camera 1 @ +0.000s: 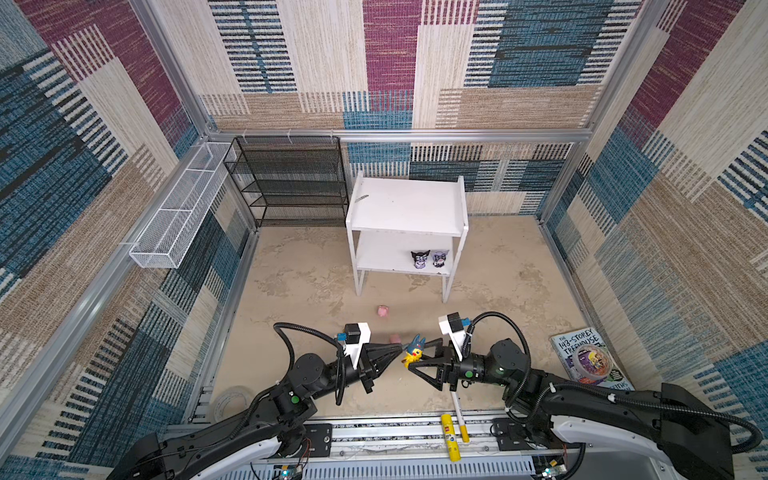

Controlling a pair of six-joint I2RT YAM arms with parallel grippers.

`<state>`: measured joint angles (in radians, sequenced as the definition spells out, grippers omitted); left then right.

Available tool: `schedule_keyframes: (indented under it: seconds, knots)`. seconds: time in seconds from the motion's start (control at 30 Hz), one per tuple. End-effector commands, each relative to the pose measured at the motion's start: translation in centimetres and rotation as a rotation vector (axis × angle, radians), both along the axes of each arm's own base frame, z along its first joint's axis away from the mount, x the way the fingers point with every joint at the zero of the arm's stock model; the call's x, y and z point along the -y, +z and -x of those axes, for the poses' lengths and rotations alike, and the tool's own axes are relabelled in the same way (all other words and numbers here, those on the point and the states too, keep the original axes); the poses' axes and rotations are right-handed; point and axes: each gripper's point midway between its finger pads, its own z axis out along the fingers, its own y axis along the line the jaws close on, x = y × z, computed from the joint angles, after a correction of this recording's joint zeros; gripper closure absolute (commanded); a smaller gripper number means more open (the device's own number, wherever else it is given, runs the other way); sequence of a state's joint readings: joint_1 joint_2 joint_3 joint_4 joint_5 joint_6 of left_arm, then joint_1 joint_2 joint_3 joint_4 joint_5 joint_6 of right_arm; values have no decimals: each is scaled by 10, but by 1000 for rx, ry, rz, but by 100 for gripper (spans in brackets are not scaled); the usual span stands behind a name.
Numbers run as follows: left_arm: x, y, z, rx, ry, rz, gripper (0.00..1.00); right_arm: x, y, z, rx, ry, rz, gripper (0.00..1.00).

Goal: Place and organize the plastic toys onto the shelf

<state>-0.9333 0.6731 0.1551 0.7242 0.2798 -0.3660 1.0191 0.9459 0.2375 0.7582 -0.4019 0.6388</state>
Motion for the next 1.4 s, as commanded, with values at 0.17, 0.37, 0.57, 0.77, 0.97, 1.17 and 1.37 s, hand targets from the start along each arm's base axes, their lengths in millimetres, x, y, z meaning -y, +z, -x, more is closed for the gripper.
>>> schedule_keyframes:
  seconds: [0.17,0.37,0.57,0.77,0.97,1.17,1.37]
  knots:
    - [0,16,0,13,-13,56,100,-6,34,8,98,61,-94,54]
    - [-2,14,-1,1,-4,40,100,-5,36,3,122,30,-83,66]
    - [-4,10,-3,-11,11,7,96,-5,35,-1,144,4,-50,68]
    - [-7,6,-6,-26,33,-35,47,-6,30,-4,158,-8,-5,70]
    - [-19,18,-8,36,85,-132,26,-7,5,-6,163,-7,130,70]
    - [-21,38,-3,67,64,-205,24,0,-16,-8,178,-13,272,71]
    - [1,46,16,81,-125,-338,24,6,-22,0,201,37,337,71]
